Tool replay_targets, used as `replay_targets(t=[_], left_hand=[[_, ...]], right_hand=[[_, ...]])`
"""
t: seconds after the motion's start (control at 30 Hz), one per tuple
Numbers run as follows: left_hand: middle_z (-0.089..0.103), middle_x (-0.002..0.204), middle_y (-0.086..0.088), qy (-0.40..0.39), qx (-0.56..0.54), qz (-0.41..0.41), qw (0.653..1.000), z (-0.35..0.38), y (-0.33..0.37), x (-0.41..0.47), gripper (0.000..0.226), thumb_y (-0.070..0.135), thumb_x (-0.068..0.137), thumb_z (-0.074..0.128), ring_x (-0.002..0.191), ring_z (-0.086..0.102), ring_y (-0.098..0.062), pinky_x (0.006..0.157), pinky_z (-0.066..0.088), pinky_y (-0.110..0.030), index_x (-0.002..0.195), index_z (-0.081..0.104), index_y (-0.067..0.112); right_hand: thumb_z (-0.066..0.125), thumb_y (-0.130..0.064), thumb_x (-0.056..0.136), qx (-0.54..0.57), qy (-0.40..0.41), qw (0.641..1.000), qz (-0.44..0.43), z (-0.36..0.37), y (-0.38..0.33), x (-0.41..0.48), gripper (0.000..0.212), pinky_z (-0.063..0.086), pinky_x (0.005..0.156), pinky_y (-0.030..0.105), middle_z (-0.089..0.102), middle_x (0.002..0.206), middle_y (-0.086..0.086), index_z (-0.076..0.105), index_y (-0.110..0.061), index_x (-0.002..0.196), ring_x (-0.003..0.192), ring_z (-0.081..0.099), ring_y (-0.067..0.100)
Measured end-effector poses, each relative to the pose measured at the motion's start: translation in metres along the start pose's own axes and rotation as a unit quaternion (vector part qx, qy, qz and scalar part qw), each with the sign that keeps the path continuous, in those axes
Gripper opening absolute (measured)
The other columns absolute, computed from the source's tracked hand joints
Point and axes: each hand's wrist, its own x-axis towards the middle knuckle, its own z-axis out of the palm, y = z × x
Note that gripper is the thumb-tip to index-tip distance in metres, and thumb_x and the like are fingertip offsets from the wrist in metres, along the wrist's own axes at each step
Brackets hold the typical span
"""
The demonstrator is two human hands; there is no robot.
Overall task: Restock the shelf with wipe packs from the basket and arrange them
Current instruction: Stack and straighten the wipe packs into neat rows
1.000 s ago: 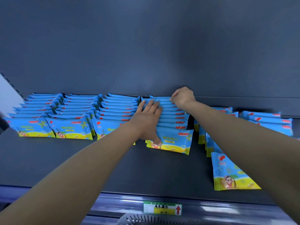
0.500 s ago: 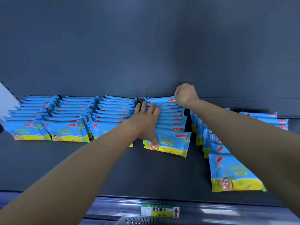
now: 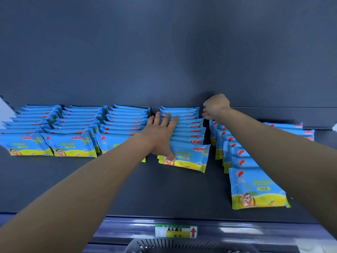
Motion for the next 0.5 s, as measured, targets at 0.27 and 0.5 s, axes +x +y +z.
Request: replay_targets(t=[0.27,0.5], left_hand=[[-0.021,0.154,-0.013,-0.029,-0.026,-0.01,0.999,0.002,0.002,-0.001,0.127,0.057,0.063,0.069,0.139,-0.022,-0.039,0.116,-0.003,-0.05,0.145,-0.021,0.021],[-0.01,0.157,-0.004,0.073,-0.064,0.045,0.994,0.007,0.005,-0.011,0.119,0.064,0.062,0.069,0.143,-0.015,-0.028,0.114,-0.01,-0.044,0.147,-0.006,0.026]], right_hand=[[0.049,-0.004,0.091,-0.043,-0.039,0.997,-0.055,-0.01,0.004,-0.019,0.01,0.053,0.084,0.034,0.056,0.096,0.011,0.054,-0.012,0.093,0.102,0.063,0.032],[0.05,-0.007,0.091,-0.051,-0.034,0.992,-0.107,-0.038,0.016,-0.037,0.018,0.055,0.088,0.045,0.068,0.094,0.013,0.067,-0.005,0.093,0.08,0.065,0.017]])
